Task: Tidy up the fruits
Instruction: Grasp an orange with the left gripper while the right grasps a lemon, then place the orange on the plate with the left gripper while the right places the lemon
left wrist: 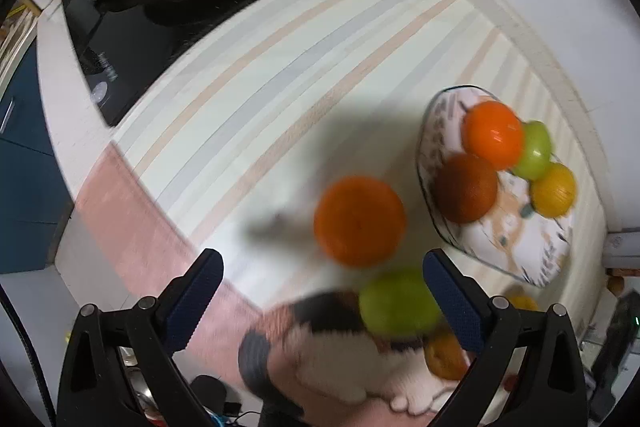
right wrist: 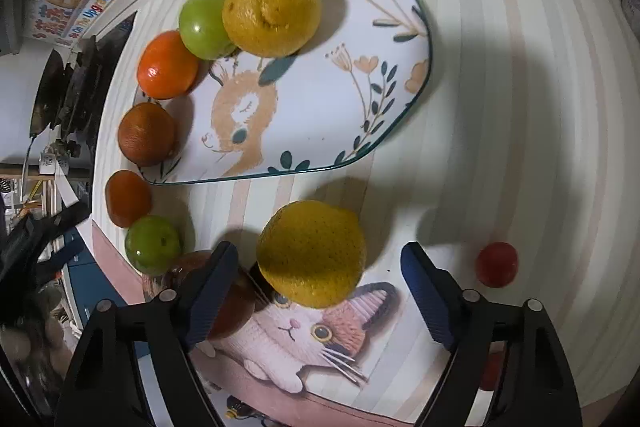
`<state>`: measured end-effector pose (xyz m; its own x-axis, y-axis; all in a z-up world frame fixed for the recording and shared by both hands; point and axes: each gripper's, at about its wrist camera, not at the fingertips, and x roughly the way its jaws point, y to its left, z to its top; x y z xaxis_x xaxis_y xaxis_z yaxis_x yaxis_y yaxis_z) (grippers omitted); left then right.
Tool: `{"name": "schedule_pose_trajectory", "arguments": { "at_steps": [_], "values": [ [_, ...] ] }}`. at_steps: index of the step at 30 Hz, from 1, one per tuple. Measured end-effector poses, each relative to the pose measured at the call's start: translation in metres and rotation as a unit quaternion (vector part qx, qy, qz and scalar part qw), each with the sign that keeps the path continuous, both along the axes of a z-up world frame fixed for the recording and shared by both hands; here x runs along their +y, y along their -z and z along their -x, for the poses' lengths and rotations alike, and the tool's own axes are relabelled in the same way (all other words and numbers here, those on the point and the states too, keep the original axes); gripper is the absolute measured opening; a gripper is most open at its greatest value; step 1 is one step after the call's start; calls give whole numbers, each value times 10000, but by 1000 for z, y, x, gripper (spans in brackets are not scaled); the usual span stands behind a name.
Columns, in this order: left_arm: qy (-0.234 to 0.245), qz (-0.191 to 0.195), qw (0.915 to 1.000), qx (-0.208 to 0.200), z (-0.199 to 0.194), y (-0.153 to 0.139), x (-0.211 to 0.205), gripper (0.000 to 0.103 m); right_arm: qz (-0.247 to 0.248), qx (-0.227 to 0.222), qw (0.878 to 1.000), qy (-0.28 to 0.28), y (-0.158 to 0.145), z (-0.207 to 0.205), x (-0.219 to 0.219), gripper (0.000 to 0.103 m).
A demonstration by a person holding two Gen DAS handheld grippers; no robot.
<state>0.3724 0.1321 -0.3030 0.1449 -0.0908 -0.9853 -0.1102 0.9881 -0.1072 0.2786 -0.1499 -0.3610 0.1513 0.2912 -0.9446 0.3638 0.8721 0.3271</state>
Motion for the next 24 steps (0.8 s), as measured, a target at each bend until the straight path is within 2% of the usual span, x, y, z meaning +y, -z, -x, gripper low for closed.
{"name": "schedule_pose_trajectory", "arguments": {
  "at_steps": [5,6,7,9,10,12,15,24],
  "values": [
    [260,48,9994,215,-22,28,-13,98,53,136,9997,-189,10,-10,13,68],
    [344,30,9992,215,-23,33,-17,90,88,161,9996,-232,14,-13,18,62],
    [393,76,9989,222,-24,36,-18,86,107,174,9994,-276,16,-14,21,62],
    [397,385,9983,156,-23,39,-20,66,154,160,9992,-330,17,-15,24,62],
    [400,489,9979,127,-21,38,-21,61,194,181,9990,-370,16,-16,26,62],
    [487,239,9985,43,-15,34,-27,61,217,211,9986,-438,15,-13,28,62],
    [538,151,9984,27,-1,35,-27,61,229,288,9977,-578,12,-3,32,62],
    [429,161,9989,58,50,36,-11,61,275,230,9973,-637,18,21,29,62]
  ]
}}
